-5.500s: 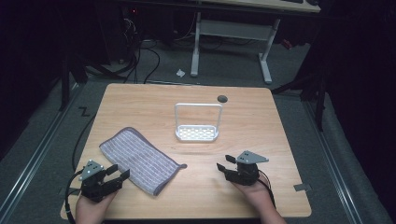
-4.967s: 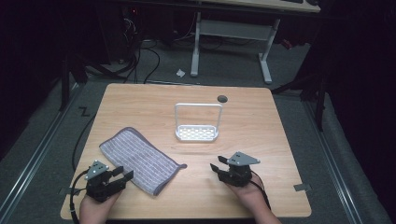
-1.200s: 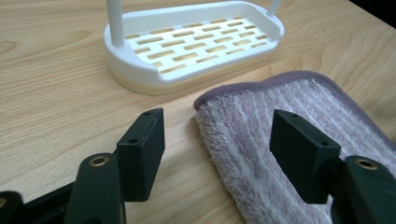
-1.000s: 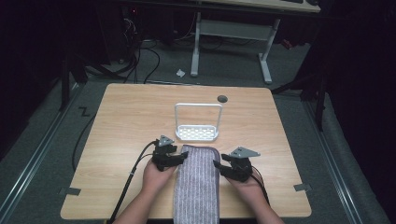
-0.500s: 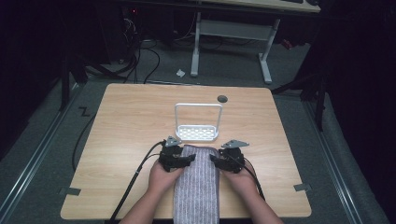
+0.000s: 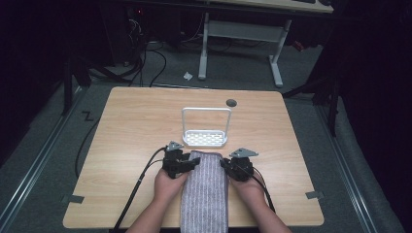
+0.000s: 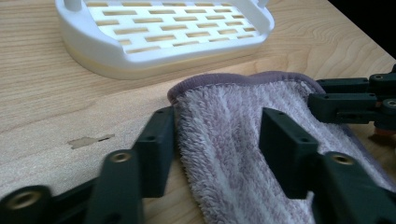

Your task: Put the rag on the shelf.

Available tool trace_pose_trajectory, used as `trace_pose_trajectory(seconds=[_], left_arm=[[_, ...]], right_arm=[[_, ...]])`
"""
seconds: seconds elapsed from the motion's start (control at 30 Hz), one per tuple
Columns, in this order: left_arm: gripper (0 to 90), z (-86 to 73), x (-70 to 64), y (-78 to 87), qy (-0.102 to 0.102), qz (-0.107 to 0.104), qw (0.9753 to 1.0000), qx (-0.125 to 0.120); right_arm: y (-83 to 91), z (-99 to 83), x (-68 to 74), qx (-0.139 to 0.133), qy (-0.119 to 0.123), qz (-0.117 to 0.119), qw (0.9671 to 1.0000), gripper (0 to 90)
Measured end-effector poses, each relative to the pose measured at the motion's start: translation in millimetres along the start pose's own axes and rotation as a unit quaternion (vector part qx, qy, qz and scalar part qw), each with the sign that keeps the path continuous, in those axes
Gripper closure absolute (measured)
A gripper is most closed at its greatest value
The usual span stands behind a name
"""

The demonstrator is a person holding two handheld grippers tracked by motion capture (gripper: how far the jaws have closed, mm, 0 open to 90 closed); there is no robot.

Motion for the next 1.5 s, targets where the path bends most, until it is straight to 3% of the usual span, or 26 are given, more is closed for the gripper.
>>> trace_pose_trajectory(seconds=[0.1, 0.13, 0.17, 0.2, 0.27, 0.37, 0.47, 0.6, 0.7, 0.87, 1.1, 1.17, 1.33, 1.43, 1.5], left_arm=[[40.5, 0.3, 0.7, -0.2, 0.0, 0.007, 1.0, -0.002], [47.0, 0.7, 1.3, -0.4, 0.002, 0.01, 0.9999, -0.003], [47.0, 0.6, 1.7, -0.7, 0.001, 0.014, 0.9999, -0.002], [58.2, 0.1, 1.3, -1.4, -0.002, 0.016, 0.9999, 0.001], [61.0, -1.3, 0.0, -2.4, -0.017, 0.024, 0.9995, 0.006], [75.6, -3.8, -2.0, -3.5, -0.032, 0.027, 0.999, 0.016], [82.7, -3.9, -2.6, -0.4, -0.043, 0.031, 0.9986, 0.008], [83.5, -1.2, -7.3, 9.4, -0.045, 0.033, 0.998, -0.031], [83.5, 2.9, -11.5, 17.9, -0.061, 0.038, 0.9958, -0.058], [83.5, 13.2, -25.5, 34.9, -0.073, 0.022, 0.9922, -0.098], [83.7, 25.9, -36.7, 48.7, -0.078, 0.014, 0.9887, -0.127], [83.9, 31.5, -42.4, 55.4, -0.082, 0.013, 0.9862, -0.143], [83.8, 39.6, -52.0, 64.8, -0.086, 0.006, 0.9834, -0.159], [83.8, 48.6, -61.1, 74.2, -0.093, 0.005, 0.9797, -0.177], [83.8, 52.3, -64.2, 78.0, -0.095, 0.003, 0.9783, -0.184]], right_arm=[[0.1, 0.0, 0.5, 0.0, -0.001, 0.003, 1.0, 82.7], [0.2, 0.1, 0.5, -0.001, -0.001, 0.002, 1.0, 83.2], [0.2, 0.4, 0.3, -0.002, 0.004, 0.0, 1.0, 83.6], [1.0, 1.2, 1.1, -0.005, 0.009, -0.006, 0.9999, 84.2], [1.9, 1.6, 1.9, -0.008, 0.011, -0.008, 0.9999, 84.3], [3.9, 4.0, 2.6, -0.02, 0.019, -0.014, 0.9995, 84.6], [8.7, 8.6, 6.1, -0.033, 0.029, -0.02, 0.9988, 84.7], [14.9, 14.5, 10.7, -0.048, 0.035, -0.022, 0.998, 84.6], [22.4, 21.8, 14.0, -0.067, 0.045, -0.028, 0.9964, 84.5], [35.8, 36.0, 17.1, -0.097, 0.053, -0.038, 0.9931, 84.5], [46.8, 51.6, 18.3, -0.124, 0.049, -0.041, 0.9903, 84.4], [51.8, 59.1, 18.2, -0.136, 0.053, -0.044, 0.9883, 84.4], [62.2, 69.6, 16.8, -0.157, 0.051, -0.049, 0.985, 84.3], [75.2, 81.3, 15.9, -0.179, 0.052, -0.054, 0.981, 84.3], [77.7, 83.6, 15.9, -0.183, 0.052, -0.055, 0.9802, 84.3]])
Point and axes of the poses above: each handheld gripper's, and its own axes: y roughly backward along the jaws, z roughly out of its top, x roughly to its left, the point moved 10 cm from there along -y, roughly forward along the jaws, and after that the axes turned 12 degrees about y, right-handed, at the moved point
